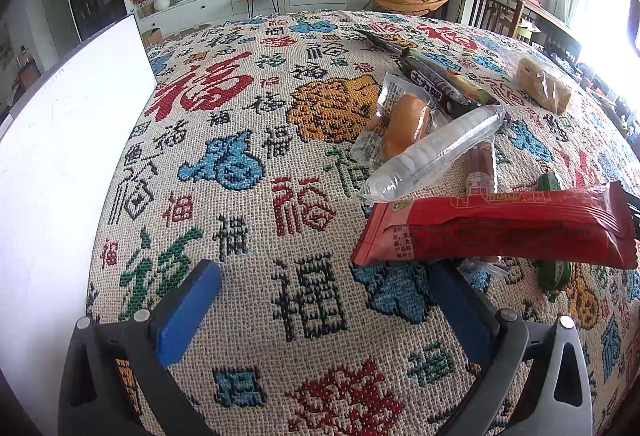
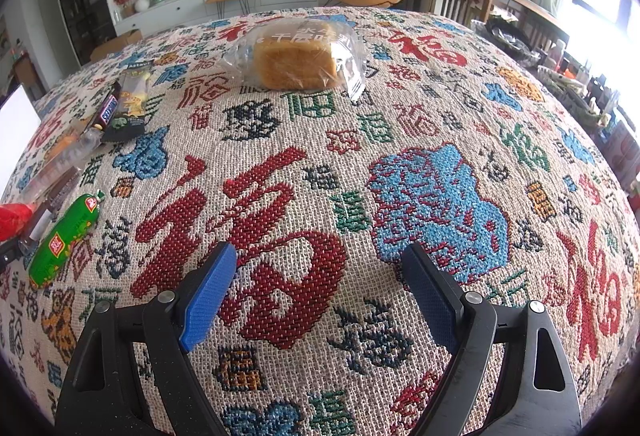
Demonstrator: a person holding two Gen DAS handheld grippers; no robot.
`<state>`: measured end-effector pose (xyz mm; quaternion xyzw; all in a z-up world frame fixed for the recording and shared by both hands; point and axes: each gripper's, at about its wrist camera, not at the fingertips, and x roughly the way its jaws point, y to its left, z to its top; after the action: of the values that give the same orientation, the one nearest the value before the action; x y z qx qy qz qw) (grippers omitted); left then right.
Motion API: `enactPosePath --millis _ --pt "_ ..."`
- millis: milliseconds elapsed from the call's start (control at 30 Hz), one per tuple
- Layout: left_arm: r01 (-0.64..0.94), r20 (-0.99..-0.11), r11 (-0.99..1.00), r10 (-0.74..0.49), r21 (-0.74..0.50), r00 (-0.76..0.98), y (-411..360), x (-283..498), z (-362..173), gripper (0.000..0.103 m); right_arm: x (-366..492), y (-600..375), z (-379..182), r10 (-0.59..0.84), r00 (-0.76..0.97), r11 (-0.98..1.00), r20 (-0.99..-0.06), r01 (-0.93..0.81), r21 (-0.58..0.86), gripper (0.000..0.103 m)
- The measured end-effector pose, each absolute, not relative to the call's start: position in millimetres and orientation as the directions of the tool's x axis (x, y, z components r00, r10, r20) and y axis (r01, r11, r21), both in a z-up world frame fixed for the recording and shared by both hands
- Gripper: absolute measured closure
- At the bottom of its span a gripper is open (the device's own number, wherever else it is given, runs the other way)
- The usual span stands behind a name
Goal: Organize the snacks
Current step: 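Return the left gripper to the snacks and approach the red wrapped bar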
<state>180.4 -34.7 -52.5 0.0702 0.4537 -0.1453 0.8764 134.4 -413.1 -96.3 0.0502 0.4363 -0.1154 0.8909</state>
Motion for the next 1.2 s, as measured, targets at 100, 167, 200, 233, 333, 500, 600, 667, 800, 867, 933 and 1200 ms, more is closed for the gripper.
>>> enactPosePath --millis 100,167,200,233,333,500,600,667,800,867,933,1200 --pt "0.318 -0.816 0.948 -0.191 -0.009 0.546 -34.8 180.4 -52.6 0.0 134.4 -413.1 -96.3 -0.162 0.593 0.968 -0.789 0.249 -0.011 0.016" --pt "0.318 -0.816 0.948 -0.191 -0.009 0.546 -34.4 180.6 -52.4 0.0 134.4 -413.2 -96.2 -0.162 0.593 0.968 -0.789 0.249 -0.011 0.016" --pt "0.318 -0.816 0.948 -0.191 -0.009 0.546 -34.9 180.3 -52.6 0.0 134.3 -413.6 -96.2 -0.162 0.593 0.968 -0.789 0.249 -0.011 0.016" --pt "0.318 -0.816 0.948 -0.191 -0.009 0.546 -35.0 180.3 -52.6 0.0 134.3 -413.6 -96.1 -0.161 0.593 0.968 -0.789 0.25 -0.011 0.016" --pt "0.318 -0.816 0.948 -0.191 -0.009 0.546 -35.1 180.3 -52.7 0.0 134.3 -413.6 -96.1 -0.162 0.593 0.968 -0.789 0.25 -0.011 0.016" --pt "0.318 -0.816 0.948 -0.191 -0.009 0.546 -34.5 180.5 -52.5 0.0 134.3 -413.4 -96.2 -0.162 0.593 0.968 -0.789 0.249 -0.011 0.016" --pt "0.318 -0.816 0.948 -0.191 -0.009 0.546 -34.4 180.6 -52.4 0.0 134.3 -413.3 -96.3 -0.162 0.593 0.968 -0.789 0.249 -0.011 0.016" --pt "0.318 -0.816 0.948 -0.191 -0.009 0.546 -34.5 180.5 -52.4 0.0 134.2 -413.4 -96.3 -0.162 0.593 0.968 -0.789 0.249 -0.011 0.016" --pt "0.318 -0.816 0.948 -0.191 -0.009 0.546 -34.6 180.5 -52.5 0.0 134.2 -413.5 -96.3 -0.162 0.593 0.968 -0.789 0.249 -0.011 0.016" --pt "0.318 -0.816 0.948 -0.191 -0.009 0.546 -34.4 180.5 -52.5 0.0 134.2 -413.4 -96.3 -0.162 0.593 0.968 -0.789 0.249 -0.011 0.016" --pt "0.318 -0.816 0.948 -0.191 -0.009 0.546 -34.5 180.5 -52.6 0.0 134.2 -413.5 -96.3 -0.162 0.593 0.968 -0.789 0.249 -0.011 0.016" --pt "0.318 -0.816 0.948 -0.191 -0.009 0.546 -34.1 180.7 -52.5 0.0 134.1 -413.6 -96.2 -0.162 0.593 0.968 -0.789 0.249 -0.011 0.016"
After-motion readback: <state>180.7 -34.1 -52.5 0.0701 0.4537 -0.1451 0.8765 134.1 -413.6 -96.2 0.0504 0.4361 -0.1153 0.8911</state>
